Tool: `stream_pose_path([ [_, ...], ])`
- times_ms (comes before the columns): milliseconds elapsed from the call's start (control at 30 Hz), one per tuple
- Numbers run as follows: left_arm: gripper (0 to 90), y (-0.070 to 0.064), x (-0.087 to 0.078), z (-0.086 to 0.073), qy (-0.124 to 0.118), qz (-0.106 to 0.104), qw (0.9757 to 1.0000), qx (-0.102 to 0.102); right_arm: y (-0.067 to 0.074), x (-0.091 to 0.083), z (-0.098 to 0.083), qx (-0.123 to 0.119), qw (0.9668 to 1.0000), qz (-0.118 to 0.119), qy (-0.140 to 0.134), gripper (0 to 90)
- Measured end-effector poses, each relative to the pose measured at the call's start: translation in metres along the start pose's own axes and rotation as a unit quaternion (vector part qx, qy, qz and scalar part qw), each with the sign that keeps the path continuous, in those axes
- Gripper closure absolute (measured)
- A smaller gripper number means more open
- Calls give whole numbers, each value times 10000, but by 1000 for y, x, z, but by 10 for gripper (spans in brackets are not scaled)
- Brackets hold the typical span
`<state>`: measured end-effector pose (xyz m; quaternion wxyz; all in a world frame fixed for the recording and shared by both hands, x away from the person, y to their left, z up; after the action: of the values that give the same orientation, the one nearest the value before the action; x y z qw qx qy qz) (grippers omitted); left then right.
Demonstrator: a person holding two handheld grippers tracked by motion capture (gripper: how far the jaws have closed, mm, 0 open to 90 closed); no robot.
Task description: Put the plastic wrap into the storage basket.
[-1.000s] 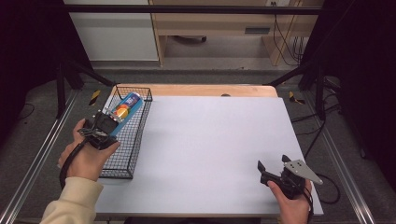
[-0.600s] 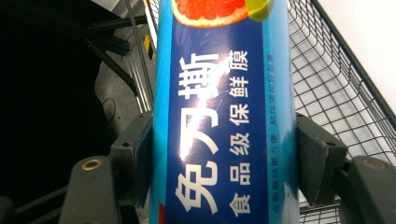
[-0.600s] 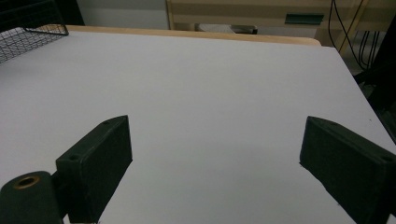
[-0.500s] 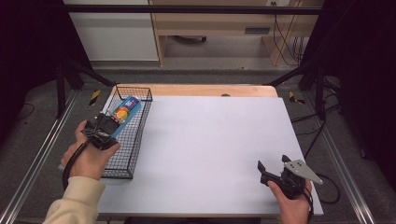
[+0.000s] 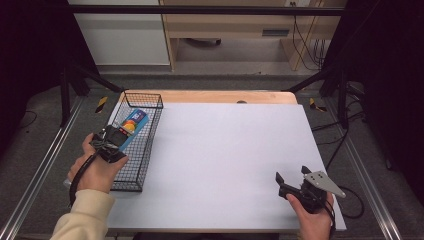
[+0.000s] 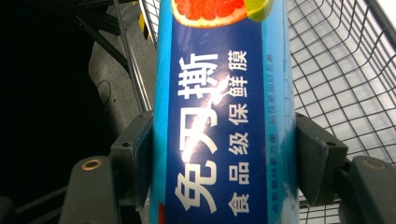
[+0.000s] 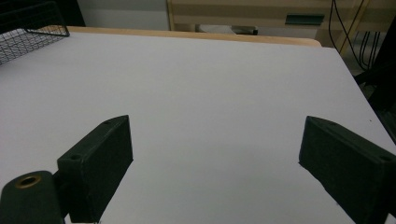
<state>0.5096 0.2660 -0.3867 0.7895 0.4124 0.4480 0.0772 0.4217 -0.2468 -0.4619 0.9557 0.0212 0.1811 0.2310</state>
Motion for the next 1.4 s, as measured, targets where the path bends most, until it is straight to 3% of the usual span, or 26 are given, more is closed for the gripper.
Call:
stream_pose_path([
  [900,321,-17,13,1,410,-44,9989,210,0,0,0,2,10000,32,6,100],
  [1400,321,-22,23,-3,578,-148,9980,220,1,0,0,-11,10000,46,10,101],
])
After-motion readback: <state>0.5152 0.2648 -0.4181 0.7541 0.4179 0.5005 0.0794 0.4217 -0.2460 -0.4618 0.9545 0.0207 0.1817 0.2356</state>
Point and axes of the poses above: each handheld gripper's, and its own axes: x roughly forward along the jaws, z roughly out of its top, y roughly to its left, the point moved 4 cm from there along x, roughly forward along the jaws, and after that the axes turned 13 degrees about z, right-handed, at the moved point
